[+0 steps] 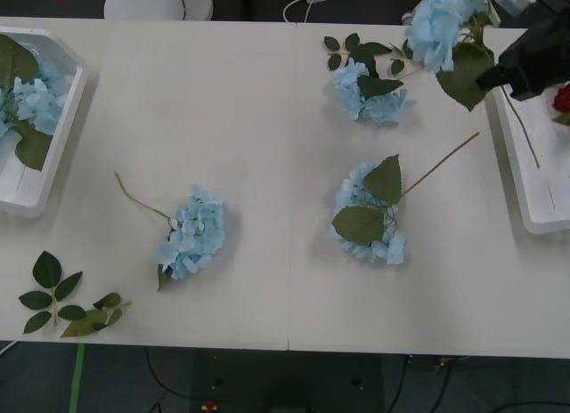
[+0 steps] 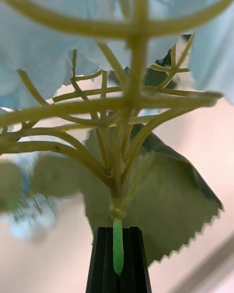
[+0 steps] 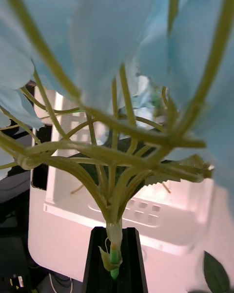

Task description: Place the red flowers into the right box and the blue flowers into the left box. If a person shows an open palm, hand one flower to the person first, then continue sorting.

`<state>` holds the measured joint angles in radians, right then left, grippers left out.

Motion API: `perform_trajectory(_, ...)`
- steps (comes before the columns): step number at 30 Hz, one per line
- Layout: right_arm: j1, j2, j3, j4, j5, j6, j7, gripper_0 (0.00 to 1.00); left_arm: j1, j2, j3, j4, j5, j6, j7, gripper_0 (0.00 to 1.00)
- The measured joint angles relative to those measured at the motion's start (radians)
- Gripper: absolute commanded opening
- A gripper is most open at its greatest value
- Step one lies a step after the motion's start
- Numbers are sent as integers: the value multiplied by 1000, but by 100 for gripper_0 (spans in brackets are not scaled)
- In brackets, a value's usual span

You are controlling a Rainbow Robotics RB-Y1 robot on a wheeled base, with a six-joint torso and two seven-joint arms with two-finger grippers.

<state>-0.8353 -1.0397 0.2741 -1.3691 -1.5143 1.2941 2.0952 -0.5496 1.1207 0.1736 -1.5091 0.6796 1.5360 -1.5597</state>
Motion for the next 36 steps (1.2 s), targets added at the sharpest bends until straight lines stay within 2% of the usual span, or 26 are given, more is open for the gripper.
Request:
perform_trajectory(9,-12,126,-24,-19,-160,-173,1,0,51,0,-114,214,-52,-274,-1,0)
perform_trajectory(12,-12,173,-24,-53,-167,-205,2,0,52,0,-151,261,-55,-323,-3,12)
perform_trajectory(14,-14,206,-24,-74,-171,-218,3,0,52,0,-165,290,-56,-354,-4,23)
perform_trajectory(16,-21,242,-23,-84,-179,-224,3,0,52,0,-176,319,-56,-389,-4,42)
perform_trajectory(20,-51,308,-14,-84,-184,-241,3,0,57,0,-183,349,-56,-431,-4,70)
perform_trajectory(23,-74,345,7,-84,-185,-271,3,0,63,0,-183,350,-55,-439,-4,96)
perform_trajectory(24,-80,357,15,-84,-185,-281,3,0,63,0,-183,350,-55,-439,-4,100)
perform_trajectory(30,-104,421,42,-84,-168,-306,3,0,87,0,-166,328,65,-443,-4,100)
perform_trajectory(33,-117,443,62,-84,-145,-328,3,0,168,0,-93,230,165,-441,-4,100)
perform_trajectory(36,-127,466,89,-84,-132,-356,2,0,297,0,37,70,281,-412,-4,100)
